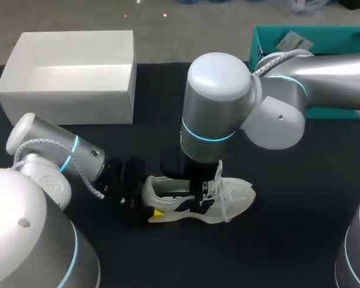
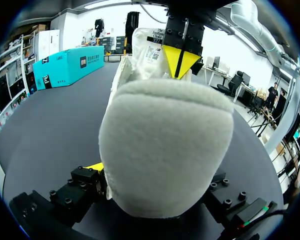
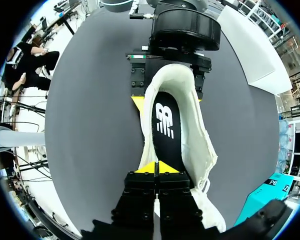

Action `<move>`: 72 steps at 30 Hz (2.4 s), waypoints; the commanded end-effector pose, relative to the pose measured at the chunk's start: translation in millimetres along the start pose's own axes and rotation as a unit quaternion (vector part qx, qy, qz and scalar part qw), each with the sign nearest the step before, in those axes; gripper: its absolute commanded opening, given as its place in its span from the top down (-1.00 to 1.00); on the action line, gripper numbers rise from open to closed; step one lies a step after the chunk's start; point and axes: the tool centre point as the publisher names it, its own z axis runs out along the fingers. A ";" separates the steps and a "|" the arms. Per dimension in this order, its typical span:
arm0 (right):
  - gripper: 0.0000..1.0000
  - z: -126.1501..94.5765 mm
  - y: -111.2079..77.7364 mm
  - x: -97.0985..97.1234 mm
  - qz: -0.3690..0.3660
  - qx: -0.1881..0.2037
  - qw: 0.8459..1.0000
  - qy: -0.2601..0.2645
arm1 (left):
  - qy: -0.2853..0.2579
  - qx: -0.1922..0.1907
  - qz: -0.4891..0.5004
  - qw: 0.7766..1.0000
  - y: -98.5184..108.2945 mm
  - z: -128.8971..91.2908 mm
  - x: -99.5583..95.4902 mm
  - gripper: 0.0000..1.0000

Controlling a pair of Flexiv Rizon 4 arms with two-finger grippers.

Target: Take the shoe out of the shoebox, open the shoe tongue, remove and reinsert the insole, then place the shoe into the shoebox

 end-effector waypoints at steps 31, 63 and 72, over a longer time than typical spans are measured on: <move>1.00 40.3 6.7 -28.7 0.011 0.013 0.999 -0.027 | 0.001 -0.004 -0.001 1.000 2.3 5.0 3.1 1.00; 0.52 46.2 14.2 -32.7 0.004 0.028 1.000 -0.013 | 0.001 -0.004 -0.001 1.000 2.3 5.0 3.1 1.00; 0.57 44.5 6.1 -30.6 0.010 0.024 1.000 -0.008 | 0.001 -0.004 -0.001 1.000 2.3 5.0 3.1 1.00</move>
